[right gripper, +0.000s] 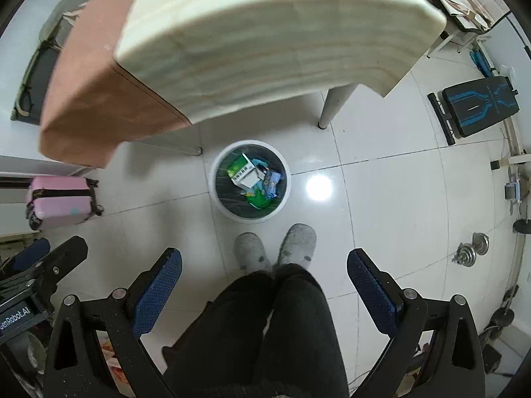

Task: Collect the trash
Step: 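Raise both tools away from the bin toward the table, then grasp the white tricolour-striped medicine box with the left gripper while the right gripper grasps the blue-panel box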

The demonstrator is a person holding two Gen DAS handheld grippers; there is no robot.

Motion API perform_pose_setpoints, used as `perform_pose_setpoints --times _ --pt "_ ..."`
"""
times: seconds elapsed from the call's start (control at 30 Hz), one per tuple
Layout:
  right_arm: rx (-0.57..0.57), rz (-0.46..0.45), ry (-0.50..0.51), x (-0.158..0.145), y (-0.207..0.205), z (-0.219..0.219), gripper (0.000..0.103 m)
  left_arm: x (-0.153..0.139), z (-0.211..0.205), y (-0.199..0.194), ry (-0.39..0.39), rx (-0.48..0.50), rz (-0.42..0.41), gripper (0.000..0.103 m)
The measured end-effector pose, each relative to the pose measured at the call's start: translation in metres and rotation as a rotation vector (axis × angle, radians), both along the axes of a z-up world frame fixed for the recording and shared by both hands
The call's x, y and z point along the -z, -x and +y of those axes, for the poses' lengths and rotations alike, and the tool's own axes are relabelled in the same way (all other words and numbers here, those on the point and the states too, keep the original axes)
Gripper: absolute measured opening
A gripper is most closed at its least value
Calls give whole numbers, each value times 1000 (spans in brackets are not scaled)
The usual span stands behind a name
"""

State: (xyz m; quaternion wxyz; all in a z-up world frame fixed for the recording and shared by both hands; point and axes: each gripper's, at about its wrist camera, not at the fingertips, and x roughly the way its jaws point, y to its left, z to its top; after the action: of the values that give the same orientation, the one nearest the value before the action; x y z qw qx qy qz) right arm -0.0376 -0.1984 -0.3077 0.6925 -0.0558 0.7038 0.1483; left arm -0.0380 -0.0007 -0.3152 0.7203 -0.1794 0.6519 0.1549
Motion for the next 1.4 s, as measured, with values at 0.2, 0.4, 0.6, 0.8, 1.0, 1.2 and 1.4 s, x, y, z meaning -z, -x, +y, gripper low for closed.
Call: perform_pose_setpoints --times 0.2,0.4,0.6,0.8,1.0,1.2,1.4 --pt "51 -58 -94 -62 -34 5 101 -60 15 -32 -82 -13 -118 103" --pt "105 -120 -160 -105 -109 7 101 -87 42 -89 -146 -59 -172 103" --pt "132 -141 -179 -112 -227 8 101 -76 61 -174 -115 -142 -142 103" --pt "87 -136 -124 -85 -372 30 101 -44 87 -278 74 -365 -67 103" --pt "58 -96 -47 -41 -495 56 101 10 113 -370 309 -687 33 102" --pt "20 -100 -12 -12 -575 86 101 68 130 -412 479 -985 129 102" --pt "-8 -97 -36 10 -619 114 101 84 131 -411 440 -1118 205 96"
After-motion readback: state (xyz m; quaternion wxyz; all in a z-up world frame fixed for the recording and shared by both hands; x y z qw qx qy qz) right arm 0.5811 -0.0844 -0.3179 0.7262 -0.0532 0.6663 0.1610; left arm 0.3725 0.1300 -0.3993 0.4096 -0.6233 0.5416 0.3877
